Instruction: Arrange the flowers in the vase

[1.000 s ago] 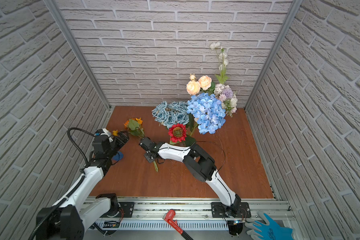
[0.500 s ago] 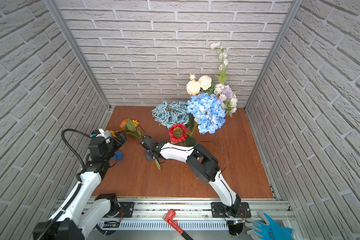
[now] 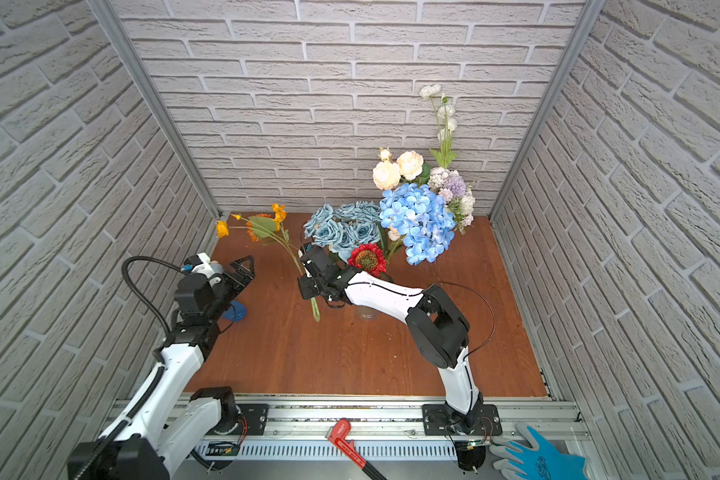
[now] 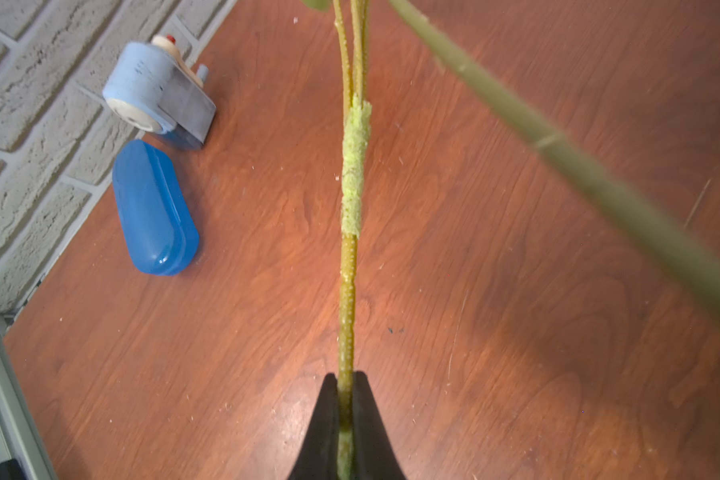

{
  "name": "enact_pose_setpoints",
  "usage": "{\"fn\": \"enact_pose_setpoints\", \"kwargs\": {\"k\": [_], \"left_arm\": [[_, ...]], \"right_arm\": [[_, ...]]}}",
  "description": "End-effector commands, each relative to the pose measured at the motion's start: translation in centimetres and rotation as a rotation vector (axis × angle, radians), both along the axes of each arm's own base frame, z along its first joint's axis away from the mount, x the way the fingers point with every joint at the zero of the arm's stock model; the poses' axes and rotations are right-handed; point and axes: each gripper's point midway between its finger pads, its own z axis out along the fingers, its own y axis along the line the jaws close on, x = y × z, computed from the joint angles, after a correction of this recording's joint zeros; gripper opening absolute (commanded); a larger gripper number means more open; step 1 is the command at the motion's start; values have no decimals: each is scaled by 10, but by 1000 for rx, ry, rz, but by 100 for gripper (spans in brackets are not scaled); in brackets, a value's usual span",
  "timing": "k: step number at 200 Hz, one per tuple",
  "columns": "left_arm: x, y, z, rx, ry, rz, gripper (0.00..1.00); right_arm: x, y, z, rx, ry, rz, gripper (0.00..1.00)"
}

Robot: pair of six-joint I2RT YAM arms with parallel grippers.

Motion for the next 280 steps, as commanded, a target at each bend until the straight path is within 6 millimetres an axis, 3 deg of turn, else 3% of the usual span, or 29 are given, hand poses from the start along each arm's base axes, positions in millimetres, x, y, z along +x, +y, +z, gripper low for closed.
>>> {"fn": "enact_pose_setpoints", "kwargs": {"k": [1, 51, 90, 103, 127, 153, 160, 163, 170, 194, 213, 218, 244, 280], "left_arm": [[4, -16, -3, -51, -31, -66, 97], [6, -29, -55, -59, 102, -75, 96], [9, -34, -70, -69, 139, -70, 96], [10, -36, -72, -66, 147, -72, 96], [9, -36, -79, -60, 172, -72, 96], [6, -33, -85, -42, 198, -56, 97], [5, -31, -86, -33, 202, -47, 97], [5, -30, -86, -28, 206, -44, 97], [4, -28, -86, -15, 212, -36, 97], [2, -24, -90, 10, 235, -17, 97], [1, -21, -91, 15, 244, -6, 97], [0, -21, -91, 16, 243, -3, 98], [0, -14, -87, 26, 234, 20, 98], [3, -7, -80, 25, 221, 29, 98]], "right_arm": [[-4, 17, 2, 93, 20, 31, 6], [-14, 10, -36, 78, 120, -24, 6], [-36, 8, -59, 23, 186, -34, 6], [-46, 9, -66, 11, 210, -28, 11], [-69, 24, -63, 37, 239, 52, 29], [-83, 37, -38, 99, 209, 159, 36], [-80, 33, -38, 71, 186, 164, 36], [-77, 30, -24, 75, 153, 166, 36], [-70, 22, -18, 33, 103, 161, 36], [-35, -12, -13, -153, -25, 98, 36], [-12, -26, -10, -288, -128, 92, 36], [-7, -28, -24, -344, -128, 104, 36], [17, -33, -39, -525, -183, 145, 37], [40, -30, -52, -587, -184, 185, 44]]}}
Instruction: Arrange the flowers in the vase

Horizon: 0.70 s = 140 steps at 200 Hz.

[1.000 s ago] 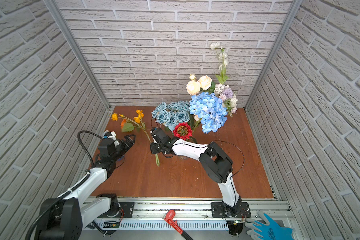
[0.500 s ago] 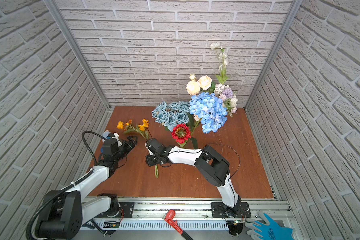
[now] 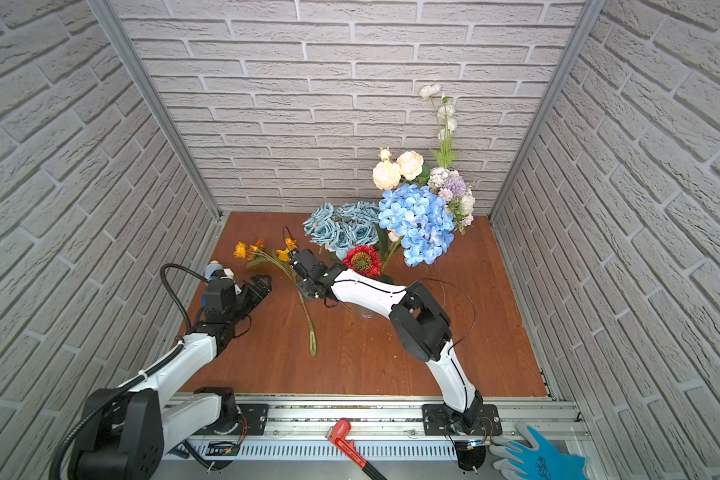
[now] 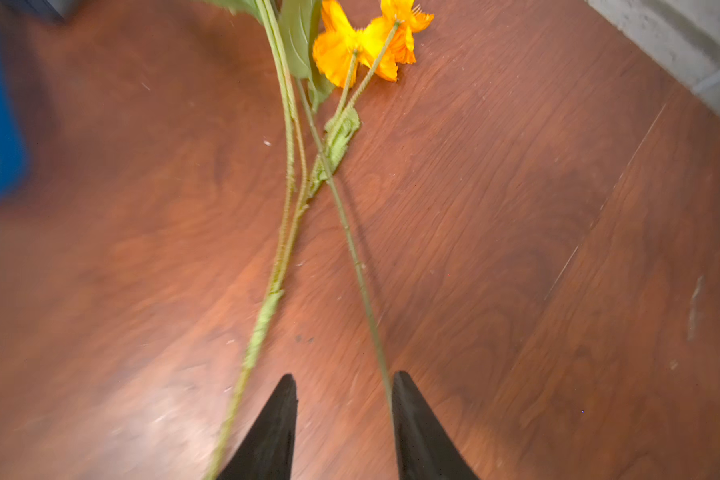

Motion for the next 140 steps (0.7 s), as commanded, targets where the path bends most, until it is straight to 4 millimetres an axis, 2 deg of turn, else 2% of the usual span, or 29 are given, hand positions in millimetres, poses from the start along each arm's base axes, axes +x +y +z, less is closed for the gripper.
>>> {"fn": "enact_pose_setpoints", "kwargs": {"k": [1, 30, 73, 108, 140], "left_arm": [[6, 7, 16, 23, -47, 13, 98], [7, 6, 19, 15, -60, 7, 98], [7, 5, 20, 10, -64, 2, 98], [6, 5, 23, 11, -72, 1, 98], [7, 5, 26, 11, -78, 1, 98]], "right_arm": [[8, -15, -17, -147, 1, 47, 44], [21, -10, -25, -128, 35, 68, 47], [26, -3, -46, -85, 112, 78, 46], [36, -8, -53, -57, 127, 37, 44], [36, -8, -63, -60, 143, 39, 41]]}}
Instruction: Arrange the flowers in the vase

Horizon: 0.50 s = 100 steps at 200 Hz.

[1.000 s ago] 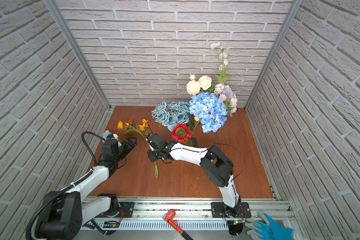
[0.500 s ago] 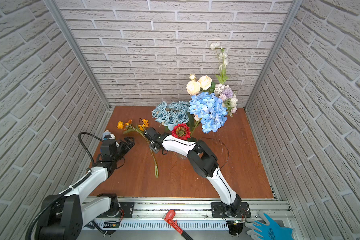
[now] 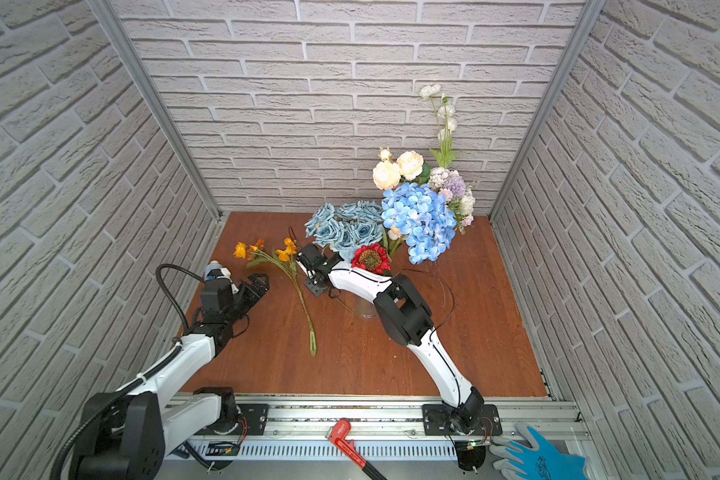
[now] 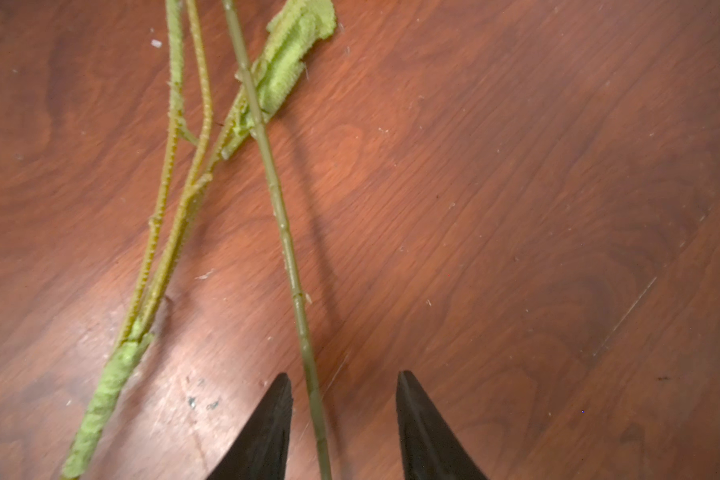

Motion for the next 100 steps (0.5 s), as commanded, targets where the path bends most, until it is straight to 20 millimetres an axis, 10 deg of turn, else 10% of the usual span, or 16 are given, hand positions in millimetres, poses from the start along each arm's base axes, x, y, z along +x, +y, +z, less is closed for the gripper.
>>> {"fn": "enact_pose_setpoints", "kwargs": {"k": [1, 65, 100], "left_arm": [[6, 1, 19, 11, -57, -5, 98], [5, 1, 22, 13, -62, -7, 98], [6, 1, 28, 16, -79, -13, 98]], "right_arm": [[1, 7, -8, 21, 18, 0, 41], [0, 7, -21, 10, 36, -7, 9], [2, 7, 6, 36, 2, -12, 5]]}}
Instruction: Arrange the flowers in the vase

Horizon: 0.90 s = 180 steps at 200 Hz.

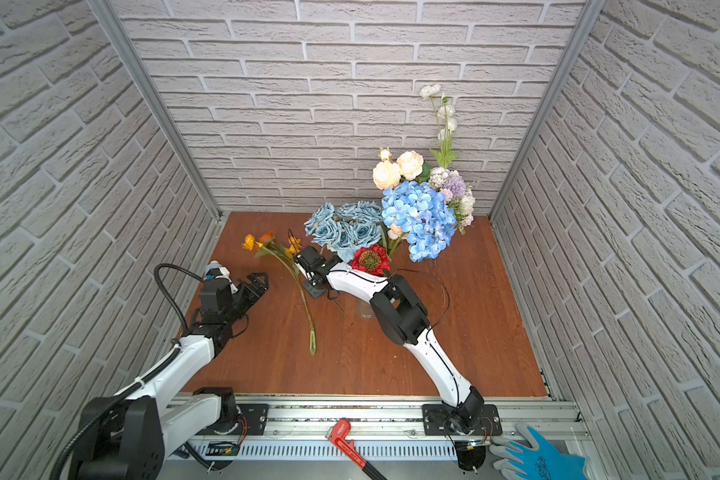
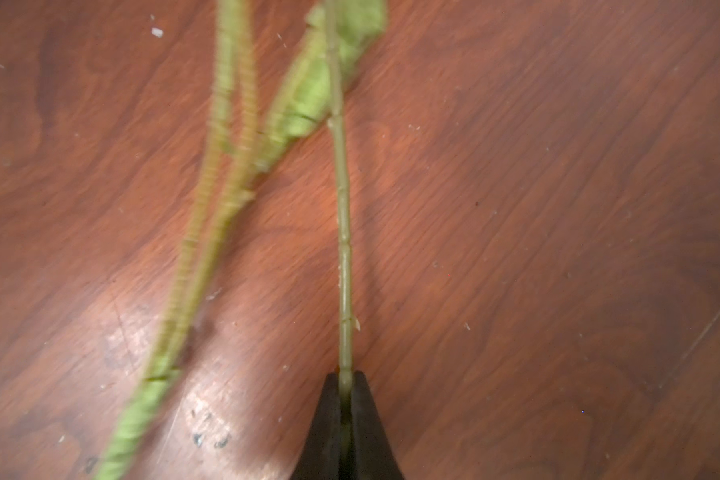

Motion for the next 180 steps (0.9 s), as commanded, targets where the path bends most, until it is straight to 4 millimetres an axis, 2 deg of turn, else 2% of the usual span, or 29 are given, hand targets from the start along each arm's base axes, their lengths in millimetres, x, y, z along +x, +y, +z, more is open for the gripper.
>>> {"fn": "enact_pose_setpoints", "kwargs": {"k": [1, 24, 57, 103, 134, 141, 144, 180], "left_arm": [[7, 0, 23, 16, -64, -13, 98], [9, 0, 35, 26, -96, -23, 98], [11, 0, 50, 34, -141, -26, 98], [11, -2, 52, 23, -156, -39, 98], [12, -8, 68, 6, -222, -67, 98], [11, -8, 71, 7, -235, -67, 98], [11, -8, 72, 9, -237, -66, 98], [9, -6, 76, 12, -249, -60, 98]], "right_arm": [[1, 1, 20, 20, -21, -14, 5], [3, 1, 52, 71, -56, -55, 5], [-3, 9, 102, 199, -111, -42, 5], [-15, 12, 158, 332, -182, -23, 5], [-26, 14, 191, 392, -220, 0, 5], [-28, 16, 192, 400, -219, 7, 5], [-31, 14, 209, 426, -239, 11, 5], [-58, 22, 257, 539, -261, 107, 5]]}}
